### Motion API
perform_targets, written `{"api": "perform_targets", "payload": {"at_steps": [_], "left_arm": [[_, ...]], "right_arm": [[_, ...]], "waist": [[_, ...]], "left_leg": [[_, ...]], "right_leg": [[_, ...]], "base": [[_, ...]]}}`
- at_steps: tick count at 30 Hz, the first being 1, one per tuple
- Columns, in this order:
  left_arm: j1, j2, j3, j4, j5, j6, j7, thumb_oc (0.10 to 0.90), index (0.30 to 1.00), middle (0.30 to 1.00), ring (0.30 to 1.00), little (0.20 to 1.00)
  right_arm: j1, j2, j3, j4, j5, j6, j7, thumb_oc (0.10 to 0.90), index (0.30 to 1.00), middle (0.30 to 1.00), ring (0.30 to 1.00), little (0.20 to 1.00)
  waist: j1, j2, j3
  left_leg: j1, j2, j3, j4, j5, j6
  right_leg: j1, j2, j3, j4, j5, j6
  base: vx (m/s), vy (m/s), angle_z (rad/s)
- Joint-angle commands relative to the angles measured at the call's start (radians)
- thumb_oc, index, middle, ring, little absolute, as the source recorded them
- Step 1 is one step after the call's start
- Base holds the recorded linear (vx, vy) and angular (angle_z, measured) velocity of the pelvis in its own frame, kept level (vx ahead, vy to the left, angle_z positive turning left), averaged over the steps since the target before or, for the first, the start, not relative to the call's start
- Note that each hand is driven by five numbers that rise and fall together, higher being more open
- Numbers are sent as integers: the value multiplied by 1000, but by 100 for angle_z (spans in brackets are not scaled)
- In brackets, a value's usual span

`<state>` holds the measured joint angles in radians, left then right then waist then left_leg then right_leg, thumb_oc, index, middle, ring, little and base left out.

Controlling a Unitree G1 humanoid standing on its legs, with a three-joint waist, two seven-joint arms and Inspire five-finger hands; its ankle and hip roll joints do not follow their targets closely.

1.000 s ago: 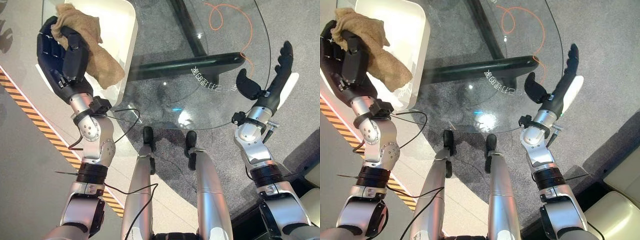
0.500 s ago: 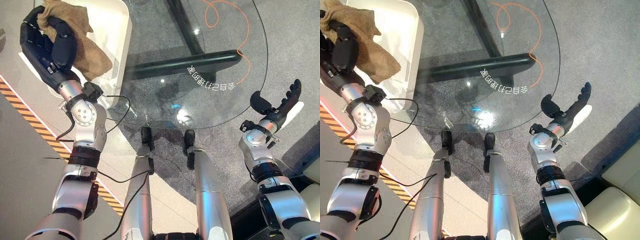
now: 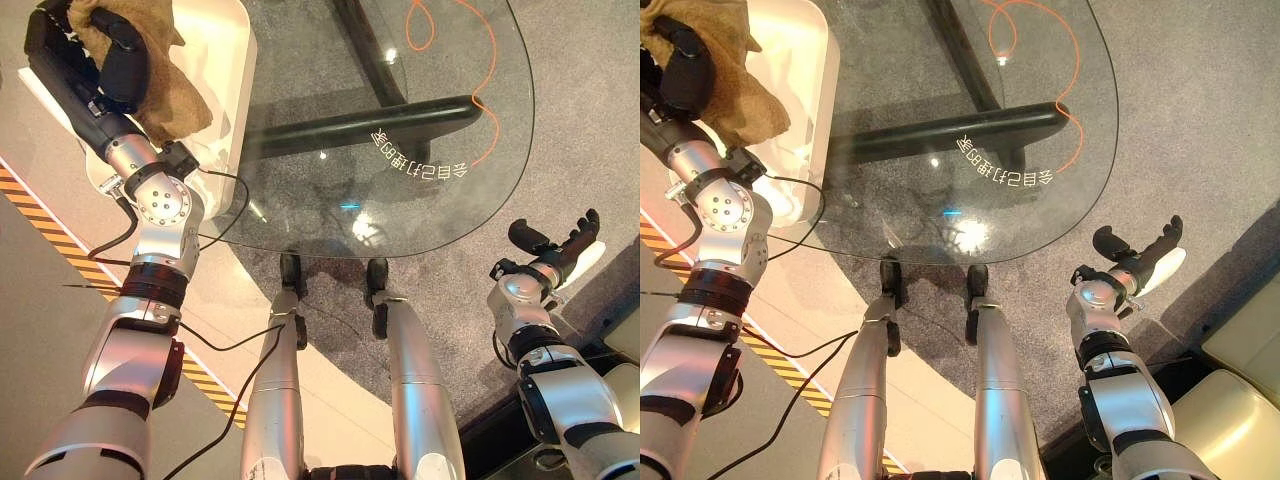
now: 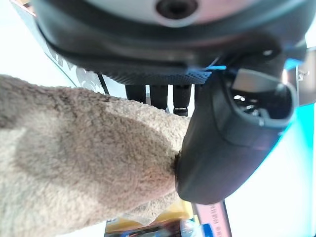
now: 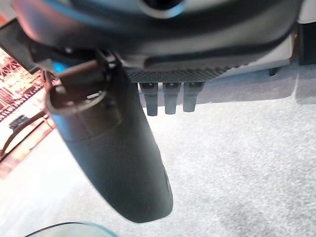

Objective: Wipe the table with a cloth and put it in the basket.

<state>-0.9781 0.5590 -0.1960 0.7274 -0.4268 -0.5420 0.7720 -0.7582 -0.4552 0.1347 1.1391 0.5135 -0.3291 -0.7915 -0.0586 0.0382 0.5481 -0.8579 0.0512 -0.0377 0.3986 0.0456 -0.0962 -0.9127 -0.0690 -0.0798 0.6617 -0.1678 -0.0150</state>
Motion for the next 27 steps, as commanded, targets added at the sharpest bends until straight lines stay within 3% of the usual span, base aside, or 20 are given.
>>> {"api": "perform_targets", "payload": {"at_steps": [1, 5, 16, 22, 27], "left_arm": [[-134, 106, 41, -36, 51, -81, 47, 100, 300, 300, 300, 200], [-145, 108, 28, 5, 52, -73, 59, 100, 300, 300, 300, 200], [-181, 136, -23, 118, 76, 45, 86, 100, 300, 300, 300, 200], [-218, 160, -69, 205, 123, 132, 97, 100, 300, 300, 300, 200], [-240, 168, -91, 247, 129, 155, 62, 100, 300, 300, 300, 200]], "right_arm": [[0, -72, -38, 45, 42, -24, 5, 800, 900, 900, 900, 900], [1, -68, -37, 87, 45, 5, 19, 800, 900, 900, 900, 900], [19, -65, -22, 134, 47, 85, 58, 800, 900, 900, 900, 900], [13, -67, -11, 152, 47, 85, 79, 800, 900, 900, 900, 900], [7, -73, -3, 161, 51, 80, 89, 800, 900, 900, 900, 900]], "waist": [[9, -3, -28], [7, -2, -28], [-2, -3, -28], [-10, -7, -28], [-13, -8, -28]], "left_leg": [[35, -52, 61, 64, -103, 76], [35, -52, 60, 65, -104, 76], [36, -49, 62, 62, -104, 75], [36, -46, 64, 59, -103, 72], [39, -44, 67, 53, -103, 71]], "right_leg": [[50, 67, 15, -104, 48, 17], [50, 66, 15, -103, 47, 16], [50, 64, 14, -107, 46, 17], [50, 64, 16, -111, 48, 19], [52, 64, 15, -116, 47, 20]], "base": [[0, 0, 0], [0, 0, 0], [0, 0, 0], [0, 0, 0], [0, 0, 0]]}}
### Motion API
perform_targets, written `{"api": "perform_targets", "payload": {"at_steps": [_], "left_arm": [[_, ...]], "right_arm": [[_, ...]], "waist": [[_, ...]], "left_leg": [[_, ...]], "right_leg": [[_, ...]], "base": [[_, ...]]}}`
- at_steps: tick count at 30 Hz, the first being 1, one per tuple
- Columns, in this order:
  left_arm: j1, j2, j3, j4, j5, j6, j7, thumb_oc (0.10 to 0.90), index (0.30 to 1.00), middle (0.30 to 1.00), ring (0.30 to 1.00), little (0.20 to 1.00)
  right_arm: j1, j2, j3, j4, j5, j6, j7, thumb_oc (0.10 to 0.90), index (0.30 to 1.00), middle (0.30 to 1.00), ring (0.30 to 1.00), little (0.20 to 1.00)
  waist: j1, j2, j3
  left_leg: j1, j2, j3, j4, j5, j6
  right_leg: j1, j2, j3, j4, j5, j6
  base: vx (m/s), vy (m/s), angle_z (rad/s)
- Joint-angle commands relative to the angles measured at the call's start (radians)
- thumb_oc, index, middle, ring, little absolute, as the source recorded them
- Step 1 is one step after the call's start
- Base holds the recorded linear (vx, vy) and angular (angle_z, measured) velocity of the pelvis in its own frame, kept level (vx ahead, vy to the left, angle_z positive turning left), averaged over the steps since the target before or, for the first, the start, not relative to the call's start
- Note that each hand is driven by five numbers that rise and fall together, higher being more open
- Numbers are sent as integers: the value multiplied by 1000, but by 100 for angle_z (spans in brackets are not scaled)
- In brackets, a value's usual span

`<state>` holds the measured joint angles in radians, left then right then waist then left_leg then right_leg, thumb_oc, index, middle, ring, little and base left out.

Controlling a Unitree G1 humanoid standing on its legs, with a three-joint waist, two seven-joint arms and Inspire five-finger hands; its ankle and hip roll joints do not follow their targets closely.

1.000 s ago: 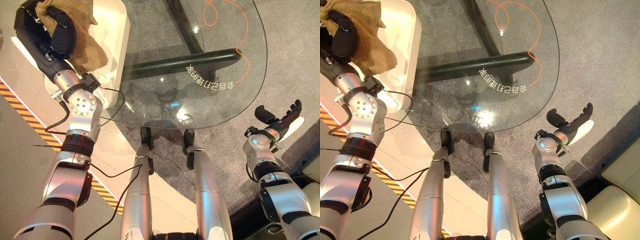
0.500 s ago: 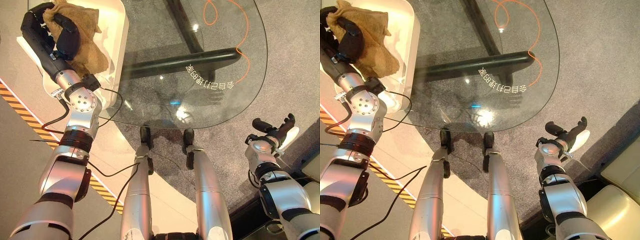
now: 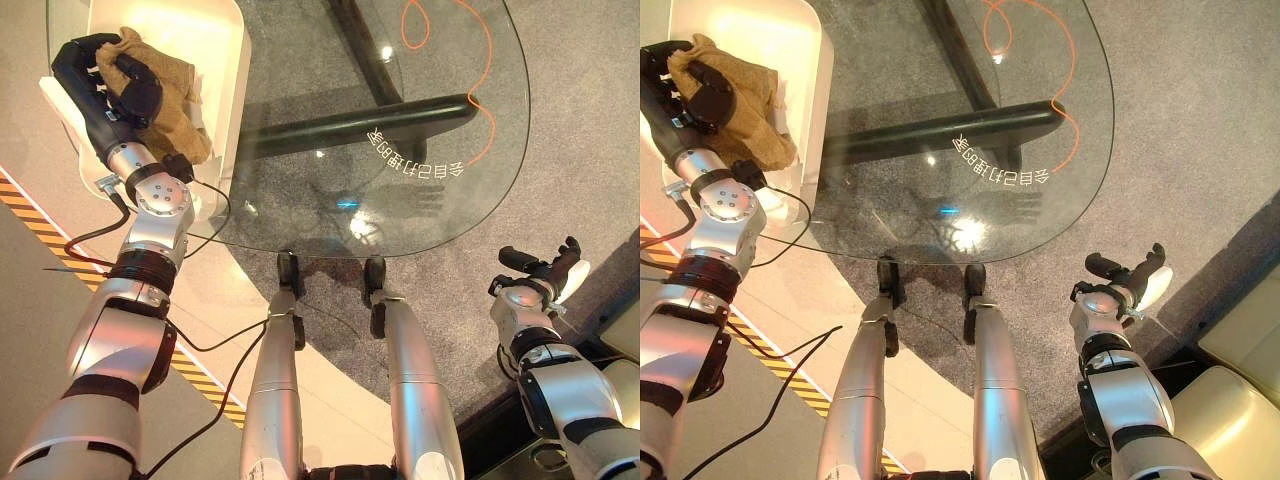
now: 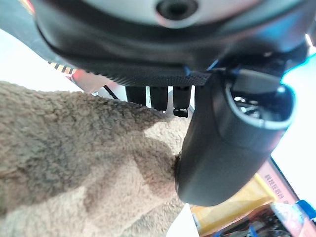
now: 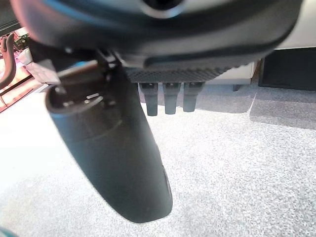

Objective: Wipe the table with a cloth and put it in the basket.

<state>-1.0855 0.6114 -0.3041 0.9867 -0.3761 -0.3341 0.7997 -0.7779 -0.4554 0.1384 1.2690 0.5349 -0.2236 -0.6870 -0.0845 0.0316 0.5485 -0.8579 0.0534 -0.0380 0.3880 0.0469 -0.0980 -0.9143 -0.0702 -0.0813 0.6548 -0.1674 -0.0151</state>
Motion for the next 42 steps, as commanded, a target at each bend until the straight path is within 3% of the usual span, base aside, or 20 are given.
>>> {"api": "perform_targets", "payload": {"at_steps": [1, 8, 9, 10, 11, 39, 42], "left_arm": [[-137, 114, 8, -5, 83, -44, 25, 100, 300, 300, 300, 200], [-153, 117, -24, 24, 90, 28, -40, 127, 324, 324, 324, 227], [-152, 118, -25, 29, 91, 31, -46, 402, 559, 559, 559, 502], [-154, 117, -27, 30, 93, 37, -47, 569, 702, 702, 702, 669], [-158, 117, -31, 33, 95, 44, -49, 800, 900, 900, 900, 900], [-161, 114, -40, 25, 81, 1, -23, 800, 900, 900, 900, 900], [-145, 116, -27, 9, 83, -35, 16, 800, 900, 900, 900, 900]], "right_arm": [[24, -72, -6, 31, 28, -27, -16, 800, 900, 900, 900, 900], [8, -70, -2, 27, 24, -22, -22, 800, 900, 900, 900, 900], [7, -69, -1, 29, 24, -24, -23, 800, 900, 900, 900, 900], [5, -69, -1, 29, 23, -24, -23, 800, 900, 900, 900, 900], [4, -68, -2, 29, 21, -23, -23, 800, 900, 900, 900, 900], [9, -69, 2, 34, 24, -45, -12, 800, 900, 900, 900, 900], [32, -59, 0, 29, 43, -42, 68, 800, 900, 900, 900, 900]], "waist": [[11, -1, -28], [9, 1, -28], [9, 1, -28], [8, 1, -28], [8, 1, -28], [9, 3, -28], [9, 0, -28]], "left_leg": [[39, -46, 68, 62, -104, 72], [34, -45, 69, 56, -102, 70], [33, -46, 69, 57, -101, 70], [32, -46, 69, 56, -102, 70], [32, -46, 69, 55, -102, 70], [38, -50, 61, 61, -103, 71], [62, -54, 52, 52, -98, 71]], "right_leg": [[52, 65, 17, -110, 48, 21], [47, 64, 19, -117, 50, 23], [46, 64, 20, -118, 52, 23], [46, 64, 20, -119, 51, 23], [45, 64, 19, -120, 51, 24], [48, 63, 22, -111, 51, 23], [69, 68, 26, -117, 55, 25]], "base": [[0, 0, 0], [0, 0, 0], [0, 0, 0], [0, 0, 0], [0, 0, 0], [0, 0, 0], [0, 0, 0]]}}
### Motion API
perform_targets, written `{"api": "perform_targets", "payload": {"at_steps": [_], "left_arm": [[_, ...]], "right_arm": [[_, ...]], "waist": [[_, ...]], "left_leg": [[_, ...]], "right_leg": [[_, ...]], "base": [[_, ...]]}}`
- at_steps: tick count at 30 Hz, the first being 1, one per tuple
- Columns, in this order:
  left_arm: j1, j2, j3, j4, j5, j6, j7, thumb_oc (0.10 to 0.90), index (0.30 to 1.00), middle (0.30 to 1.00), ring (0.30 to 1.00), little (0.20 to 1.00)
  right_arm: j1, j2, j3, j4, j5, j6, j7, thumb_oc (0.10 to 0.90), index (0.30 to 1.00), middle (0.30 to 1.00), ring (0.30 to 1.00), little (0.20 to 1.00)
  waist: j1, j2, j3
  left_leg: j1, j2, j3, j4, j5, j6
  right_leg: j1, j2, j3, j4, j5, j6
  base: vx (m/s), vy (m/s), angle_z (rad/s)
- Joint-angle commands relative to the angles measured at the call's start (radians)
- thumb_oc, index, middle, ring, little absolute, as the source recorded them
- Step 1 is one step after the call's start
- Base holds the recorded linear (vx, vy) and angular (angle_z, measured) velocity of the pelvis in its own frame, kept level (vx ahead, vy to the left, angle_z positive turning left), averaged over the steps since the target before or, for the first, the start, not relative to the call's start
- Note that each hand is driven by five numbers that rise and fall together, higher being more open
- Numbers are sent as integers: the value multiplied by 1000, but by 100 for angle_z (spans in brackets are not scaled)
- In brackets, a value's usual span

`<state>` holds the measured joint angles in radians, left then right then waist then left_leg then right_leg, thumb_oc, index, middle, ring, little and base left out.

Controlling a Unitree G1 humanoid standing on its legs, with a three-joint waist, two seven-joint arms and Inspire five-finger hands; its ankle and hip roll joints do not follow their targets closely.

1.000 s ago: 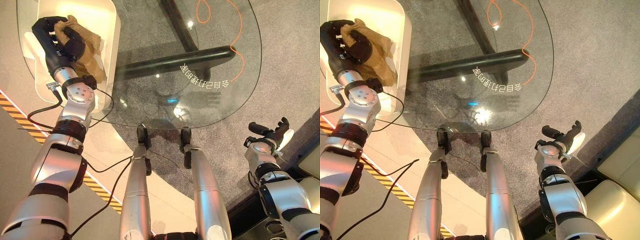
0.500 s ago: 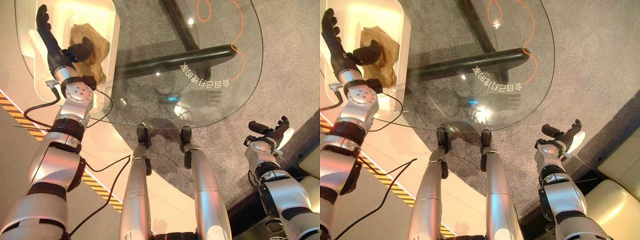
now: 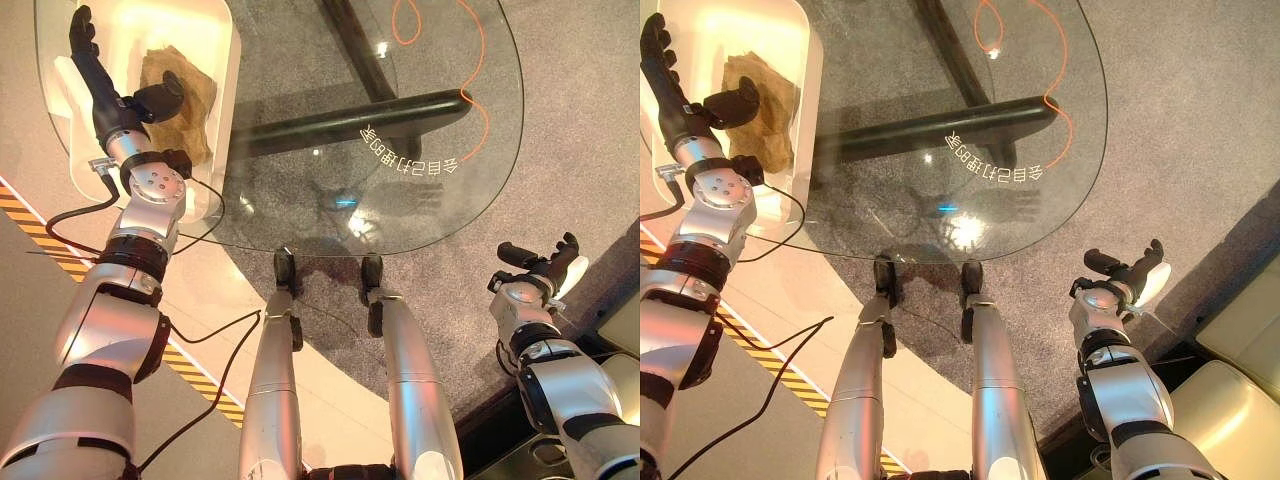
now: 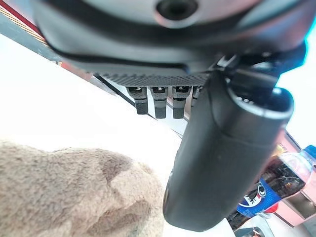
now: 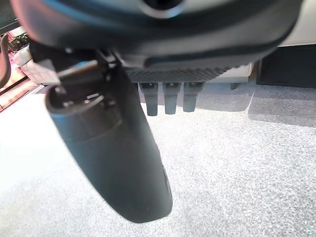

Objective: Wipe the table with a cloth and put it in the basket.

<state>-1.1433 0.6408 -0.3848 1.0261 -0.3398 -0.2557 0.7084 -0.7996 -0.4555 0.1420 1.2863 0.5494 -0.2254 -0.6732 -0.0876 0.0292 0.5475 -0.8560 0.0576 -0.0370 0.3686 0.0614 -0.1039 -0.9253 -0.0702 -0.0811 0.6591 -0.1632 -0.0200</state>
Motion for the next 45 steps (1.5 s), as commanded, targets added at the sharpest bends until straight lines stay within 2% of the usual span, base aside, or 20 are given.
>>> {"api": "perform_targets", "payload": {"at_steps": [1, 5, 10, 15, 18, 20, 23, 28, 29, 33, 35, 39, 45], "left_arm": [[-79, 87, 62, -41, 46, -124, 112, 800, 900, 900, 900, 900], [-23, 96, 100, -95, 30, -156, 121, 800, 900, 900, 900, 900], [82, 111, 163, -148, 3, -176, 68, 800, 900, 900, 900, 900], [199, 128, 230, -183, -66, -184, -18, 800, 900, 900, 900, 900], [363, 120, 318, -218, -101, -209, -74, 800, 900, 900, 900, 900], [424, 111, 354, -227, -116, -210, -106, 800, 900, 900, 900, 900], [561, 75, 419, -237, -192, -207, -200, 800, 900, 900, 900, 900], [736, -18, 450, -219, -164, -191, -293, 800, 900, 900, 900, 900], [800, -55, 452, -210, -132, -176, -329, 800, 900, 900, 900, 900], [898, -107, 433, -136, -93, -118, -424, 800, 900, 900, 900, 900], [945, -134, 412, -38, -24, -75, -498, 800, 900, 900, 900, 900], [1011, -195, 366, 137, 85, -1, -602, 800, 900, 900, 900, 900], [1065, -267, 310, 278, 203, 74, -684, 800, 900, 900, 900, 900]], "right_arm": [[61, -56, -2, 12, 29, -31, 88, 800, 900, 900, 900, 900], [111, -38, 4, -1, 39, -28, 141, 800, 900, 900, 900, 900], [190, -13, -16, -13, 22, -20, 179, 800, 900, 900, 900, 900], [267, -8, -37, -19, -17, 2, 218, 800, 900, 900, 900, 900], [367, 4, -62, -35, -59, 15, 239, 800, 900, 900, 900, 900], [404, 8, -73, -36, -78, 15, 248, 800, 900, 900, 900, 900], [484, 11, -97, -42, -127, 24, 266, 800, 900, 900, 900, 900], [552, 40, -111, -39, -194, 64, 272, 800, 900, 900, 900, 900], [582, 51, -120, -39, -217, 79, 279, 800, 900, 900, 900, 900], [630, 58, -131, -14, -263, 126, 327, 800, 900, 900, 900, 900], [651, 61, -128, 10, -305, 147, 372, 800, 900, 900, 900, 900], [667, 67, -112, 48, -354, 179, 455, 800, 900, 900, 900, 900], [675, 92, -78, 97, -456, 220, 537, 800, 900, 900, 900, 900]], "waist": [[14, 3, -28], [20, -1, -28], [32, -6, -32], [49, -6, -94], [66, -9, -160], [71, -8, -182], [75, -3, -231], [80, 1, -299], [83, 1, -323], [93, 1, -382], [96, 0, -419], [96, -7, -453], [97, -14, -474]], "left_leg": [[75, -60, 48, 64, -109, 76], [151, -63, 44, 14, -87, 71], [294, -68, 40, -82, -60, 60], [408, -67, 42, -181, -34, 51], [520, -66, 49, -274, -23, 52], [556, -66, 51, -302, -22, 53], [639, -65, 54, -355, -21, 53], [742, -66, 46, -412, -18, 55], [770, -65, 46, -426, -17, 57], [821, -63, 48, -448, -19, 61], [849, -60, 54, -456, -26, 61], [887, -55, 65, -456, -42, 63], [920, -51, 70, -456, -58, 71]], "right_leg": [[92, 69, 28, -127, 53, 30], [167, 73, 32, -173, 67, 37], [312, 67, 26, -258, 89, 48], [426, 45, 13, -355, 115, 60], [546, 23, 4, -440, 130, 69], [587, 18, 3, -468, 134, 71], [680, 10, -1, -537, 149, 77], [796, 7, -10, -606, 164, 85], [827, 5, -16, -619, 167, 87], [887, -1, -32, -651, 175, 95], [923, -2, -39, -673, 180, 99], [966, -5, -44, -694, 179, 103], [999, -4, -47, -707, 175, 108]], "base": [[0, 0, 0], [0, 0, 0], [9, -3, -1], [47, -13, -6], [66, 6, -4], [45, 15, 3], [69, 20, 2], [80, 17, 8], [112, 27, 5], [112, 12, 12], [102, 10, 6], [44, 11, -1], [17, 7, -2]]}}
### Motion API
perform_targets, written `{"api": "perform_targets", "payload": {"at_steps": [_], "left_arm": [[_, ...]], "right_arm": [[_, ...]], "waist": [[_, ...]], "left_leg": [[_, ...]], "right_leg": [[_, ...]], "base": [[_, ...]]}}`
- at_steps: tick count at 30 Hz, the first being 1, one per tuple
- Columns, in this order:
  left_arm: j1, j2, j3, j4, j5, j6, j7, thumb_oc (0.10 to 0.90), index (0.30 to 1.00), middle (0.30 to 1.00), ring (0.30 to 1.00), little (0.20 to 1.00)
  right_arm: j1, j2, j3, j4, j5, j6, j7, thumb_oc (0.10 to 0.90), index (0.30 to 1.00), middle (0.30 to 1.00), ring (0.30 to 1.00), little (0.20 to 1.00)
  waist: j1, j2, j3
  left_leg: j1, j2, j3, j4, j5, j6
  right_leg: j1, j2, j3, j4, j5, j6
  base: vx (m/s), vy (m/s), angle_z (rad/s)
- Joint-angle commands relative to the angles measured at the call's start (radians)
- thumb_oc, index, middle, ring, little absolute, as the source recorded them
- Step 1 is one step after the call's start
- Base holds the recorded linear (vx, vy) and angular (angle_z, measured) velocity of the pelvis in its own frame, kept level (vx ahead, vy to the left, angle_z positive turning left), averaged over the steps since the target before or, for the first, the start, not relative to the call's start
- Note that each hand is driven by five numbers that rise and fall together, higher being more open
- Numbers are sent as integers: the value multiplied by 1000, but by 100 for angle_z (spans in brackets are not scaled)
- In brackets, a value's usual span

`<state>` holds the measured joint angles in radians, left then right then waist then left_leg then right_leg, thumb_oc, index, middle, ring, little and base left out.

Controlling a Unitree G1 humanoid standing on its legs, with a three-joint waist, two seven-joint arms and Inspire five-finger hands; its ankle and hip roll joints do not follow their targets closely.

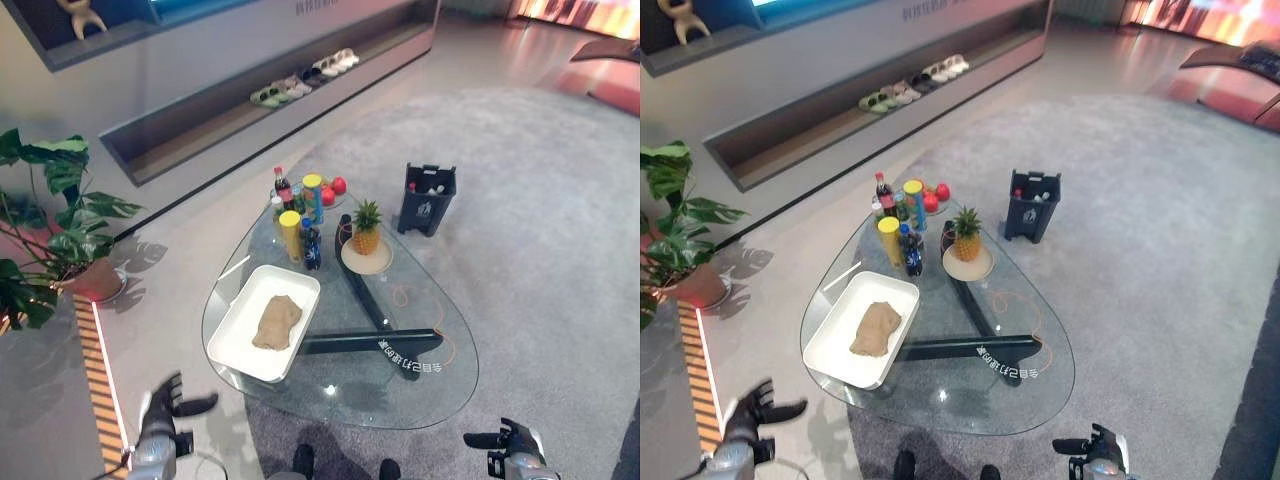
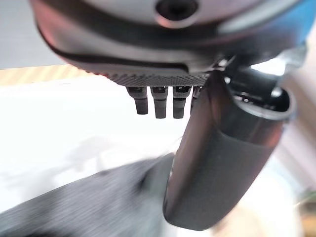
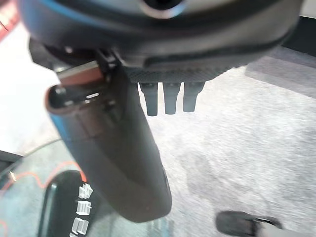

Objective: Wipe the table with a cloth and put it in the basket.

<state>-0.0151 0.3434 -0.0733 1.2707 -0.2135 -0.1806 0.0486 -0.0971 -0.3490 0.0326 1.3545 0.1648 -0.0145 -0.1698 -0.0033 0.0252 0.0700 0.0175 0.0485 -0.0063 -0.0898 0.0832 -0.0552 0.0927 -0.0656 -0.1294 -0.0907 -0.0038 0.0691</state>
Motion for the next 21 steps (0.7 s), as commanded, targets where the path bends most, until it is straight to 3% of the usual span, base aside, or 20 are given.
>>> {"api": "perform_targets", "payload": {"at_steps": [1, 8, 21], "left_arm": [[-60, 25, -13, 41, 90, 16, -35, 800, 900, 900, 900, 900], [-53, -24, -76, 70, 138, 65, -72, 800, 900, 900, 900, 900], [-59, -32, -97, 83, 146, 108, -94, 800, 900, 900, 900, 900]], "right_arm": [[-28, -9, 39, 34, -79, 18, 40, 800, 900, 900, 900, 900], [-31, 35, 84, 77, -127, 113, 92, 800, 900, 900, 900, 900], [-32, 50, 119, 74, -163, 111, 96, 800, 900, 900, 900, 900]], "waist": [[12, -12, 2], [15, -21, -8], [5, -26, -16]], "left_leg": [[50, -42, 39, 3, -82, 23], [68, -40, 39, 3, -93, 26], [85, -30, 57, 3, -98, 25]], "right_leg": [[-16, -8, 2, 41, 17, 19], [5, -8, -4, 26, 23, 23], [18, -10, 3, 16, 31, 25]], "base": [[0, 0, 0], [0, 0, 0], [0, 0, 0]]}}
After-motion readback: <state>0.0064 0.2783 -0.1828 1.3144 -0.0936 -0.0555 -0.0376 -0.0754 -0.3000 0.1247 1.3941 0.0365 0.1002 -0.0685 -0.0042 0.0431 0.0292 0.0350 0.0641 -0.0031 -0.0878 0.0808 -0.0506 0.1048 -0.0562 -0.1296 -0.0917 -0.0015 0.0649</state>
